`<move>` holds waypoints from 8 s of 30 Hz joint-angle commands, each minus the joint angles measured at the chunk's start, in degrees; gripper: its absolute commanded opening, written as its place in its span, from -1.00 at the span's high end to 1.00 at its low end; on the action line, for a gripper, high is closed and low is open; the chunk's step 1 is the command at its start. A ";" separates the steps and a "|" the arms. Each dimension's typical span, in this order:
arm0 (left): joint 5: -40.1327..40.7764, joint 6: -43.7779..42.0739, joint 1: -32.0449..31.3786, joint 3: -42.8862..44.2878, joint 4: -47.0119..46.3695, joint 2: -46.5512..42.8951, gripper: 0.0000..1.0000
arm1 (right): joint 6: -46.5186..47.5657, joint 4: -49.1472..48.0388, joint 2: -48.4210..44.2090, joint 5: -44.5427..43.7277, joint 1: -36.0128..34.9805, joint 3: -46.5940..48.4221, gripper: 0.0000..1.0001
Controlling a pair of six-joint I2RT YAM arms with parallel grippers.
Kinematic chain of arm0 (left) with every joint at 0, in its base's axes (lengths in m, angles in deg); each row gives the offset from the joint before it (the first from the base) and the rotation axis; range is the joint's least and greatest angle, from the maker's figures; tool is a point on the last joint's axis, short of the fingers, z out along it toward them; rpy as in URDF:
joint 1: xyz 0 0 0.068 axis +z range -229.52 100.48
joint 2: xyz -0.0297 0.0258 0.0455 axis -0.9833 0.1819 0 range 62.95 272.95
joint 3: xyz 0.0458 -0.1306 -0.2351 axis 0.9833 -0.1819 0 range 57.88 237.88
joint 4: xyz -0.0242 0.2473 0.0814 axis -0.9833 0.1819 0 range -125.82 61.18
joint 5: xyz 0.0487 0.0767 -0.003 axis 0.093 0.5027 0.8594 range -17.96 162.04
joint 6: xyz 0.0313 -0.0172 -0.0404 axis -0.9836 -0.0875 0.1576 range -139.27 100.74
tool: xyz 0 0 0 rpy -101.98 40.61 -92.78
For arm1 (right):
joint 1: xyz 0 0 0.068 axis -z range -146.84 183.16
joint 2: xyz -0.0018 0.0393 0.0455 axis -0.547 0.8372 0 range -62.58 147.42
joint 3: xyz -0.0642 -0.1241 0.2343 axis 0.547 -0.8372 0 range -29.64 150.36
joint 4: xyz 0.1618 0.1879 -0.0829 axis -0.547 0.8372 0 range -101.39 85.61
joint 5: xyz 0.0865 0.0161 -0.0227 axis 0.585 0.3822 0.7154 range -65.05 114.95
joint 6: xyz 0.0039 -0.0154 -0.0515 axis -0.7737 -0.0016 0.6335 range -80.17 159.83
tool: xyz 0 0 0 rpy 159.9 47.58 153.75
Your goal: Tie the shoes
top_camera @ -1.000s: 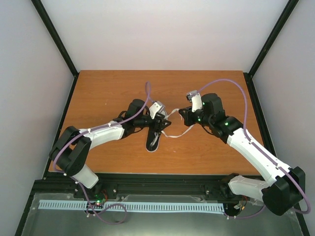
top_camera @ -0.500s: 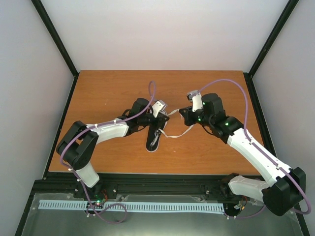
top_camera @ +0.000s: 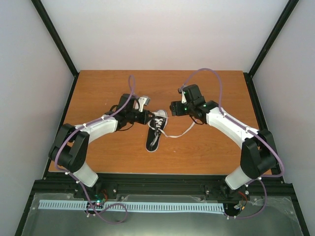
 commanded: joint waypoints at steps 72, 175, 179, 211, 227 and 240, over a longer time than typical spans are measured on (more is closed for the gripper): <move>-24.79 -8.25 -5.30 7.04 6.75 2.18 0.76 | -0.63 -11.70 -19.36 15.52 -2.59 -11.73 0.94; -15.55 -2.88 -0.63 -3.26 -1.74 -3.45 0.98 | 3.72 -35.55 -10.20 41.94 1.74 -18.03 -0.96; -15.87 -3.11 -0.64 -3.25 -1.74 -3.01 0.99 | 3.11 -39.62 -5.67 43.20 1.03 -17.62 -0.96; -15.56 -2.45 -0.55 -3.59 -2.17 -5.04 0.99 | 7.97 -33.95 -9.54 32.19 -1.66 -26.30 -0.91; -15.55 -2.54 -0.56 -3.93 -2.05 -5.51 0.98 | 4.40 -33.40 -7.20 17.57 1.29 -29.04 -0.21; -16.02 -2.45 -0.56 -3.85 -1.87 -5.57 0.98 | 4.47 -41.35 -12.46 37.65 1.44 -28.54 -0.82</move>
